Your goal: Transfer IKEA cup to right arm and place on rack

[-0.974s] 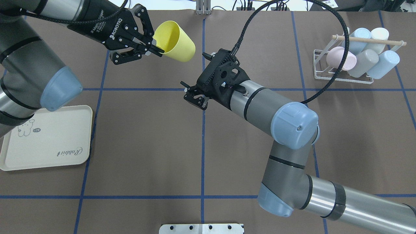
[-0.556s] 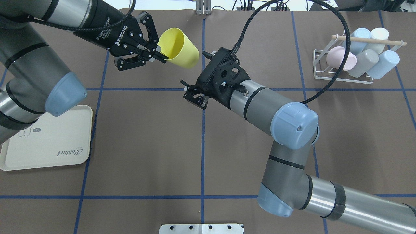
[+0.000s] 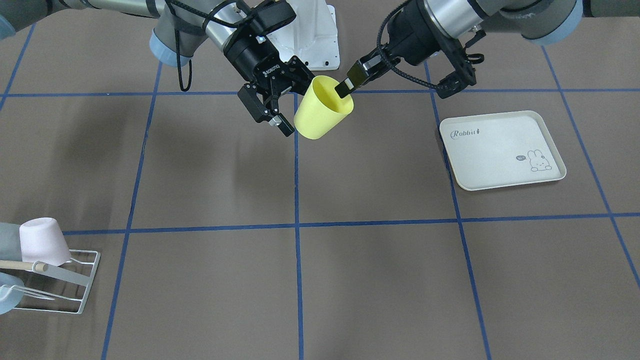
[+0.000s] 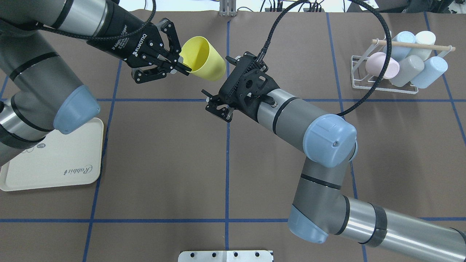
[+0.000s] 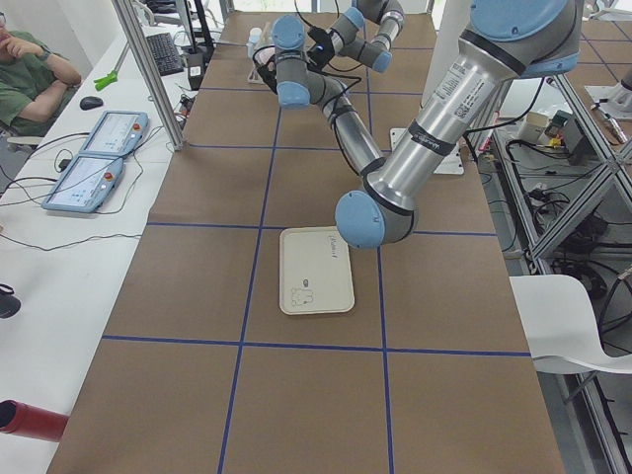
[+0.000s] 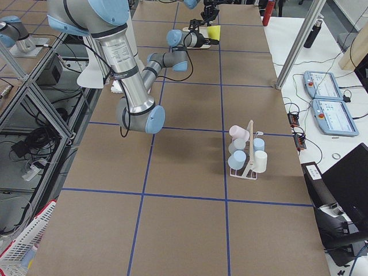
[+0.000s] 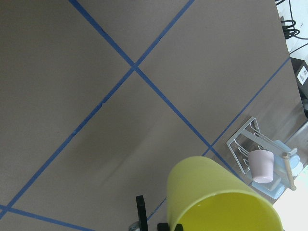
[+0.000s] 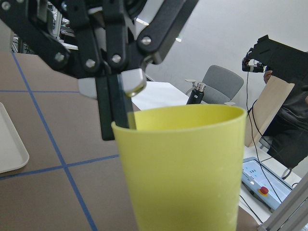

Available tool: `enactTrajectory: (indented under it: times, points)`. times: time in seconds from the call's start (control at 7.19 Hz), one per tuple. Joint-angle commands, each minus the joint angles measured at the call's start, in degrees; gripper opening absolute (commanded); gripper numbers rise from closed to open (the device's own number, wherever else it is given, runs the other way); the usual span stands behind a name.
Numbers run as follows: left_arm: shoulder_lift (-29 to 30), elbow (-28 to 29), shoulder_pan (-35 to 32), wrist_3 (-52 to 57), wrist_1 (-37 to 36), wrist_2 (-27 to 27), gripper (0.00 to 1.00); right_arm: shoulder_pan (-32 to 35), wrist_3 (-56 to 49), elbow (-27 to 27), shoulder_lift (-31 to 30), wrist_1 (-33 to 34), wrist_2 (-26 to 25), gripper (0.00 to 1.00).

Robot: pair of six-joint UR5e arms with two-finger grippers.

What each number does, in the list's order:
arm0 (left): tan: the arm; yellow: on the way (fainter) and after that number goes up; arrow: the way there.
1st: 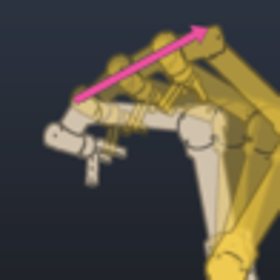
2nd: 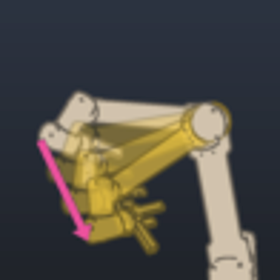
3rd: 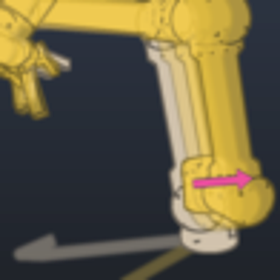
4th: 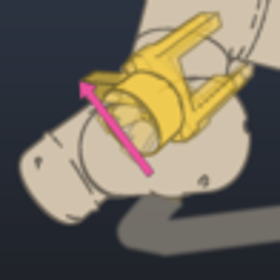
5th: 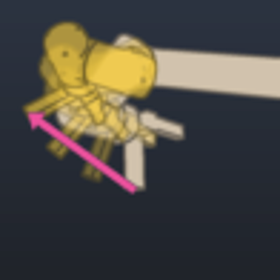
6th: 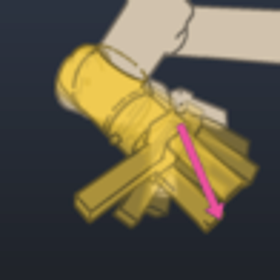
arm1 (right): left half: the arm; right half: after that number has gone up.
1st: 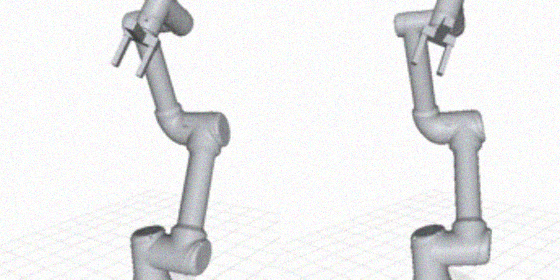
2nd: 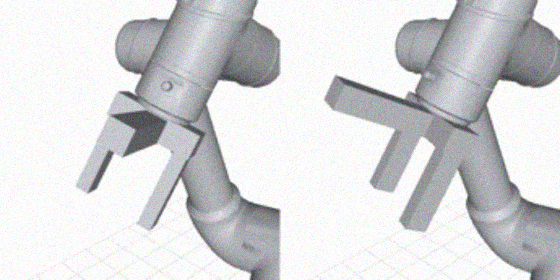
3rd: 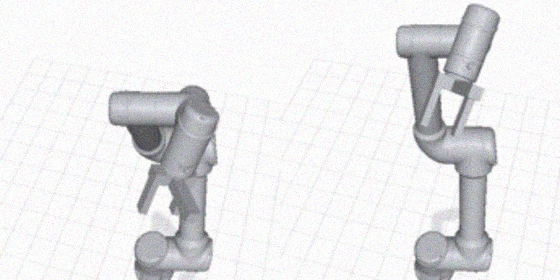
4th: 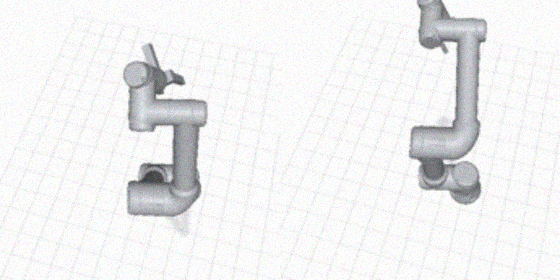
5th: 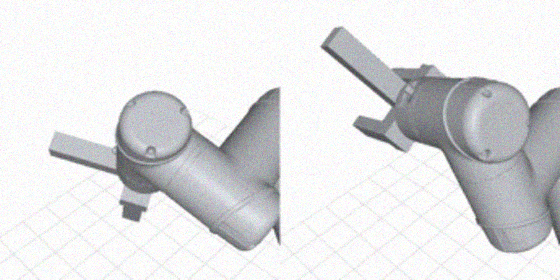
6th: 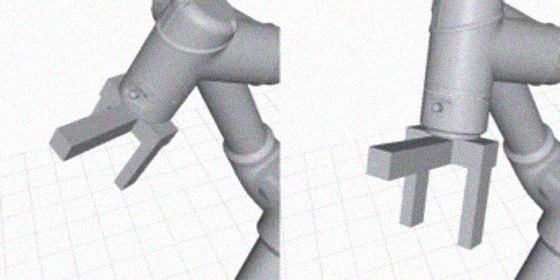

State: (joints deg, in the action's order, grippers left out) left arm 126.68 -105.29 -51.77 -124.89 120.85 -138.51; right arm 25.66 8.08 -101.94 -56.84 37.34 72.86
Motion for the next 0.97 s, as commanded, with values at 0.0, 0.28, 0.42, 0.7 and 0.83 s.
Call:
enactTrajectory:
  times: [0.0,0.28,0.42,0.7,0.83]
  points:
    - [0.1,0.0,0.3,0.0,0.0,0.1,0.0,0.0,-0.8,0.0,0.0,0.0,0.0,0.98]
    - [0.1,0.0,0.3,0.0,0.0,0.1,0.0,0.0,-0.8,0.0,0.1,0.0,0.0,0.93]
    - [0.1,0.0,0.3,0.0,0.0,0.1,0.0,0.0,-0.8,0.0,0.1,0.0,0.0,0.86]
    - [0.2,0.0,0.3,0.1,0.0,0.1,0.0,-0.5,-0.7,-0.1,0.1,0.0,-1.1,0.72]
    - [0.2,0.0,0.3,0.0,0.1,0.1,0.11,-1.5,-0.6,-0.2,0.1,0.0,-2.8,0.61]
